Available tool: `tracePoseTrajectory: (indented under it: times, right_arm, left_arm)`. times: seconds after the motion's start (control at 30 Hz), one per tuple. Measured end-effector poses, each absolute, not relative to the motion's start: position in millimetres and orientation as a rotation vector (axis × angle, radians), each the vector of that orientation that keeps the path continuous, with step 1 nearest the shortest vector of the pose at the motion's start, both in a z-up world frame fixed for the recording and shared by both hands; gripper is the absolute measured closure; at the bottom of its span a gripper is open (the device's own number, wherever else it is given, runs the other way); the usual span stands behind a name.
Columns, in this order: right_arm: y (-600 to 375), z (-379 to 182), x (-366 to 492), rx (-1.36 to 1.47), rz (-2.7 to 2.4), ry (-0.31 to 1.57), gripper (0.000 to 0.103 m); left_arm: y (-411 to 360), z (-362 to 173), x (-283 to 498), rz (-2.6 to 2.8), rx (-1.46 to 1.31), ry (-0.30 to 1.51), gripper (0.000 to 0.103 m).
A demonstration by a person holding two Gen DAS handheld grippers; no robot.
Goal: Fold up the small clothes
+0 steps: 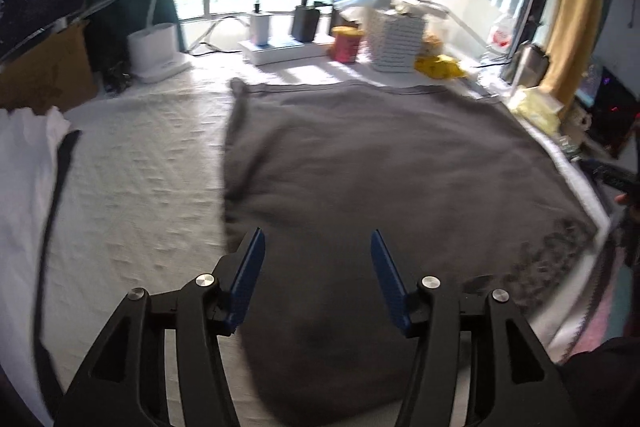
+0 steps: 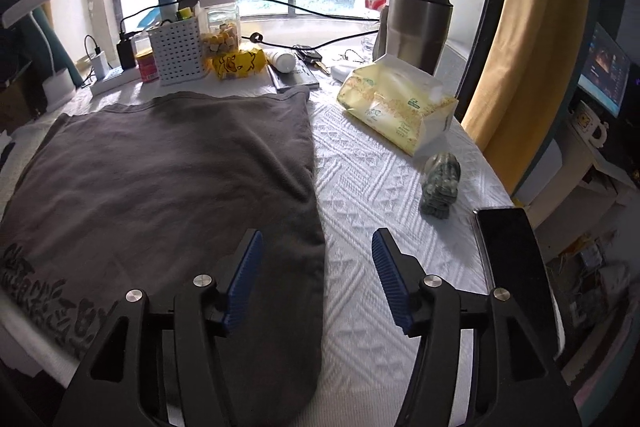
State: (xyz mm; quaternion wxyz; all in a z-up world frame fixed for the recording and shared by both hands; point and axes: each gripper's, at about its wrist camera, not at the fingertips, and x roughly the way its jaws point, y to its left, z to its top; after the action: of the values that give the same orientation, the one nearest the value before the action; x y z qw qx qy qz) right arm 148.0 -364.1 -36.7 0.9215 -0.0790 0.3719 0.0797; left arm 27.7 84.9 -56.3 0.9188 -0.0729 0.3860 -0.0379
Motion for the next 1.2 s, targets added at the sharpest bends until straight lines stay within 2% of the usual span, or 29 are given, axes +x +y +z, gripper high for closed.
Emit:
tracePoseTrajectory:
  times: [0.07, 0.1, 0.43, 0.6, 0.77, 1.2]
  right_arm:
    - [-368.1, -29.3, 139.6, -0.162, 0.154, 0.761, 0.030]
    - [-370.2, -25.2, 135.3, -0.164, 0.151, 0.755, 0.029]
    - [-387.9, 0.4, 84.8, -0.100, 0.135, 0.677, 0.028]
    - [-385.5, -14.3, 63.7, -0.034, 0.128, 0.665, 0.028]
    - [-369.3, -47.3, 53.5, 0.006, 0.192, 0.747, 0.028]
    - [-352.2, -91.2, 38.7, 0.086, 0.285, 0.835, 0.028]
  left_arm:
    - [78.4, -57.2, 27.4, -0.102, -0.175, 0.780, 0.048]
    - [72.5, -58.9, 26.9, -0.117, -0.187, 0.774, 0.048]
    - [34.1, -61.7, 16.2, -0.175, -0.201, 0.742, 0.047]
    - [15.9, -56.8, 7.5, -0.229, -0.171, 0.726, 0.047]
    - [1.1, -55.3, 0.3, -0.255, -0.171, 0.714, 0.047]
    - [-2.3, -64.9, 4.1, -0.189, -0.113, 0.750, 0.047]
